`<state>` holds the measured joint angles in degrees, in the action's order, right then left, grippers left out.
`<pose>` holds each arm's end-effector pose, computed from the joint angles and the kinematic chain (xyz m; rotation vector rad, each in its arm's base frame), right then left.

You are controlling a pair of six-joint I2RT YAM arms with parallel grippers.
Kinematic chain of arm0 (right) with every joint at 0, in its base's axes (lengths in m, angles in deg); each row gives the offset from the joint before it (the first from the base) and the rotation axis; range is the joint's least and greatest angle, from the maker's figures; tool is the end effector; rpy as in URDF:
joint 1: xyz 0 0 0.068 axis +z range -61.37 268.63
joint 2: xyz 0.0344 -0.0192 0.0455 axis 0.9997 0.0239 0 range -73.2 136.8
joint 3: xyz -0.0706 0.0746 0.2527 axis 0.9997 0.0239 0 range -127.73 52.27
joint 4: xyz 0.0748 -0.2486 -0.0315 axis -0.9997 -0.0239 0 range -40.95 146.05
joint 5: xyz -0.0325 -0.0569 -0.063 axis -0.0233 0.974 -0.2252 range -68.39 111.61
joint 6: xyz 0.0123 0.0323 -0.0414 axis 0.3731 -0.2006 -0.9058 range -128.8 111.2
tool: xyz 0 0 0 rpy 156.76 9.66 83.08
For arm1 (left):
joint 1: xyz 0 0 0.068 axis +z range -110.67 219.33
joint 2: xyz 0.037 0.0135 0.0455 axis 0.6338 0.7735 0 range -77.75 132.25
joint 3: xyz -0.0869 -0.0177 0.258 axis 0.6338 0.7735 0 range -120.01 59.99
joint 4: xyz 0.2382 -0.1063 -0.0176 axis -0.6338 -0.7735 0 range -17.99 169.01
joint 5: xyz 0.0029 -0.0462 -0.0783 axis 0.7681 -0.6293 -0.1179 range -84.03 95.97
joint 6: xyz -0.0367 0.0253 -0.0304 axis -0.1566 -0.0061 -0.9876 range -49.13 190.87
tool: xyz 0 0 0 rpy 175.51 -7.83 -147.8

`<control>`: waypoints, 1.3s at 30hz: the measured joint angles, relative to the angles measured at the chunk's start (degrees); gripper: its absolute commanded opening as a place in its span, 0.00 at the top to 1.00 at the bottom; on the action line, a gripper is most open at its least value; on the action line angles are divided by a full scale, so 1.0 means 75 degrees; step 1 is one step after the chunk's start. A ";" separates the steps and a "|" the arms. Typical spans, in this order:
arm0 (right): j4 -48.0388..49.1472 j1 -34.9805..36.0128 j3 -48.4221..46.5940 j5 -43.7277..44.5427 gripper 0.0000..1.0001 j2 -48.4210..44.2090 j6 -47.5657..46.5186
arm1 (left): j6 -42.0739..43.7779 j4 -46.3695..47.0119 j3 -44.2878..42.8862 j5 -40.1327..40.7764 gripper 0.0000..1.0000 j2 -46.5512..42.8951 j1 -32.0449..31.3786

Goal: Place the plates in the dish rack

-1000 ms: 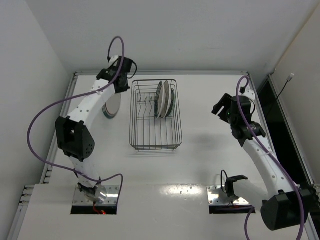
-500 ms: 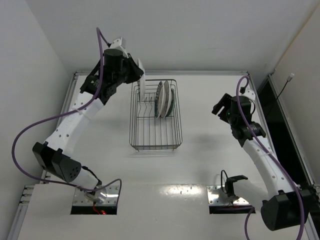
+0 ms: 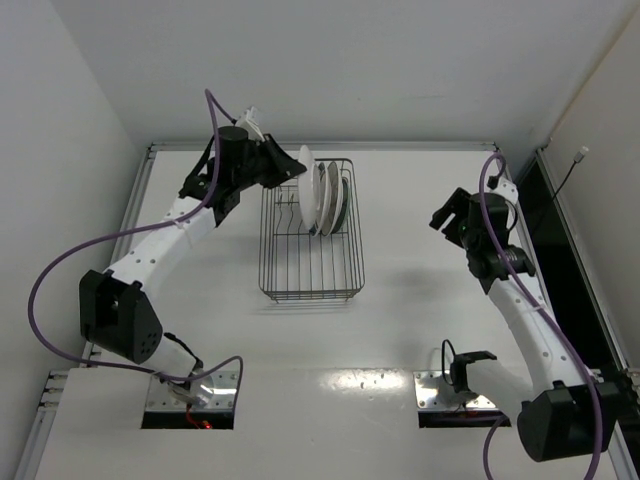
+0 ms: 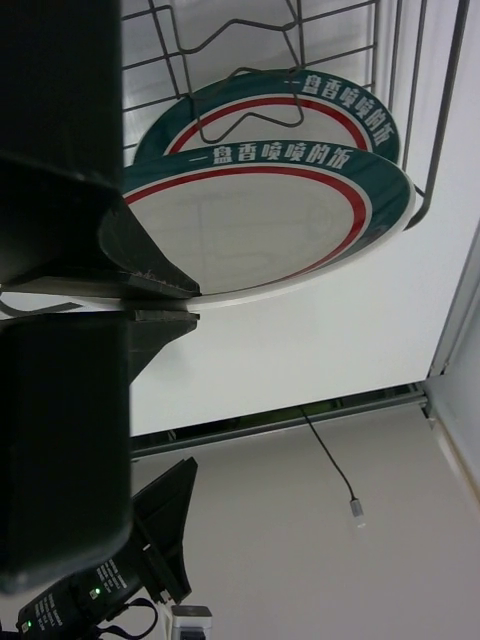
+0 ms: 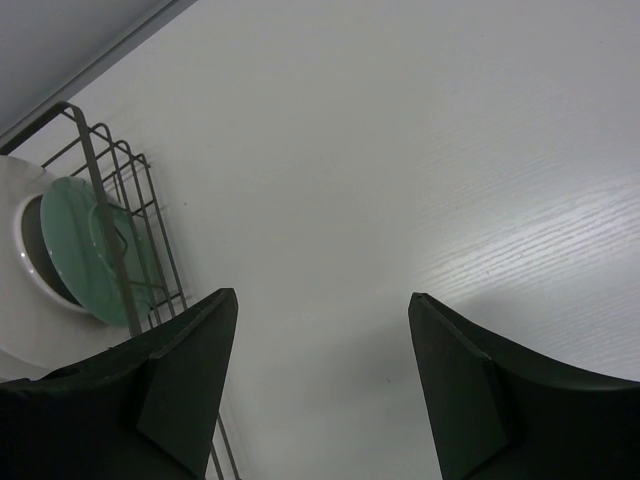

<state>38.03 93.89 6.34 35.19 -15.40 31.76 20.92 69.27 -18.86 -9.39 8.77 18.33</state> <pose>0.2255 0.0124 0.2910 0.7672 1.9391 0.2403 0.3311 -0.1372 0.3714 -0.3091 1.9925 -1.0756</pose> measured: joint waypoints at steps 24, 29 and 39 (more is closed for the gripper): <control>0.0000 -0.0137 0.0067 -0.0306 0.34 -0.0067 0.0000 | 0.0402 0.0268 0.0149 0.0370 1.00 0.1035 0.0012; 0.0003 -0.0137 0.0067 -0.0379 0.32 -0.0067 0.0000 | 0.0644 0.0224 0.0131 0.0396 1.00 0.1332 0.0012; 0.0003 -0.0137 0.0067 -0.0504 0.28 -0.0067 0.0000 | 0.1221 -0.0166 -0.0411 0.0507 0.56 0.1751 0.0006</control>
<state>38.05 92.86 6.84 31.41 -15.90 31.76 30.07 68.02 -21.95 -5.58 21.91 18.38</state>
